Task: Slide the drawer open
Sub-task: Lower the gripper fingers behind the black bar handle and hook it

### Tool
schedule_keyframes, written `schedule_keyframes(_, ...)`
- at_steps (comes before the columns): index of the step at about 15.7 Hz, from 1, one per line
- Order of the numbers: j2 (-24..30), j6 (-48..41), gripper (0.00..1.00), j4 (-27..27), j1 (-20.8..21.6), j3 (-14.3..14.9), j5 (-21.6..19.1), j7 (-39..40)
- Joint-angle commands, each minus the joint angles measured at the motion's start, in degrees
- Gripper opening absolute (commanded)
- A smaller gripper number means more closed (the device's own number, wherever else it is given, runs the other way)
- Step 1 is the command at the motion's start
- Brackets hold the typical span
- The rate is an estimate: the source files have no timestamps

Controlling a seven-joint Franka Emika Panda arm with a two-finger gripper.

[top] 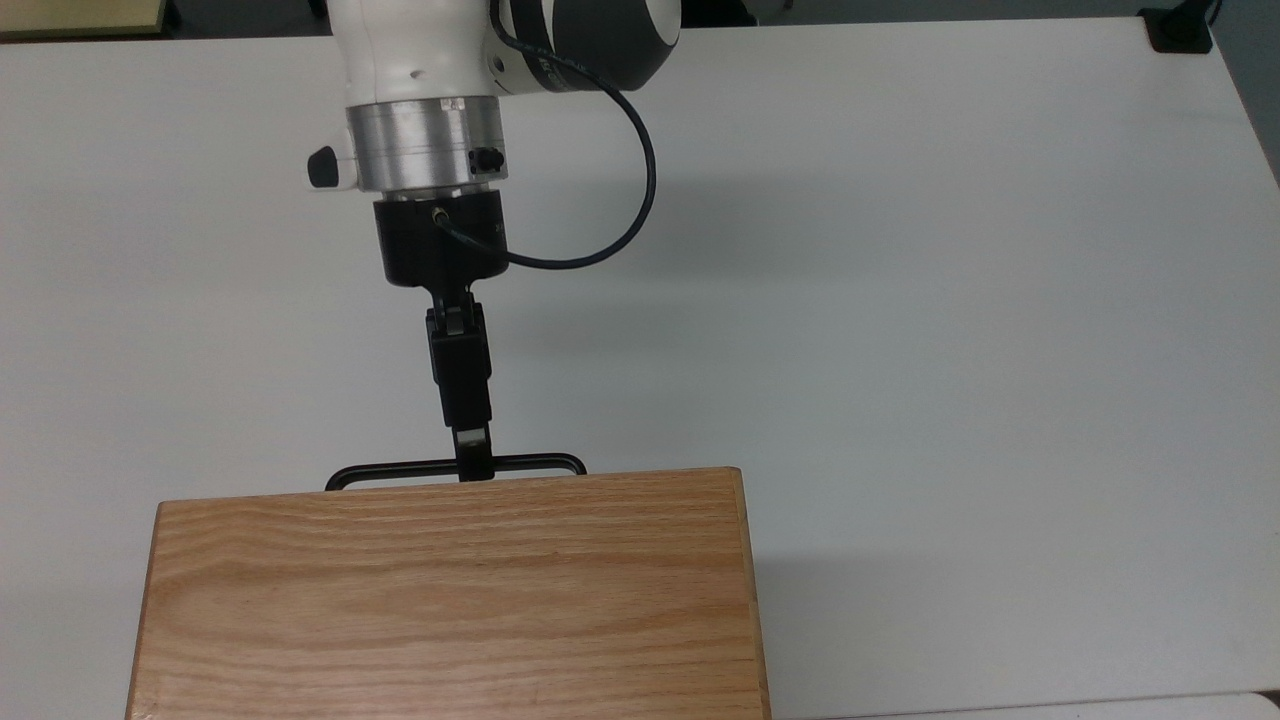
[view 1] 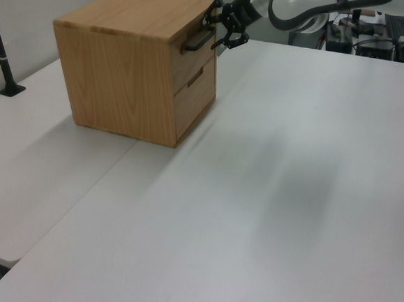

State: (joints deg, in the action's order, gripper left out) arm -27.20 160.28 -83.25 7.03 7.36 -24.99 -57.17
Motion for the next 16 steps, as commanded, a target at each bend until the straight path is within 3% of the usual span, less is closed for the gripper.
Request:
schedule_keyframes(1, -2.2, 1.4, 0.49, 1.6, 1.3, 1.5, 0.5, -1.4)
schedule_keyframes(5, -2.7, 1.4, 0.21, 1.6, 1.3, 1.8, 1.3, -1.3)
schedule_keyframes(10, 0.4, 0.7, 0.07, 0.8, 1.2, 3.4, 1.2, -0.8)
schedule_keyframes(16, 13.0, -1.0, 0.06, -13.5, 0.8, 3.5, 0.6, 4.5)
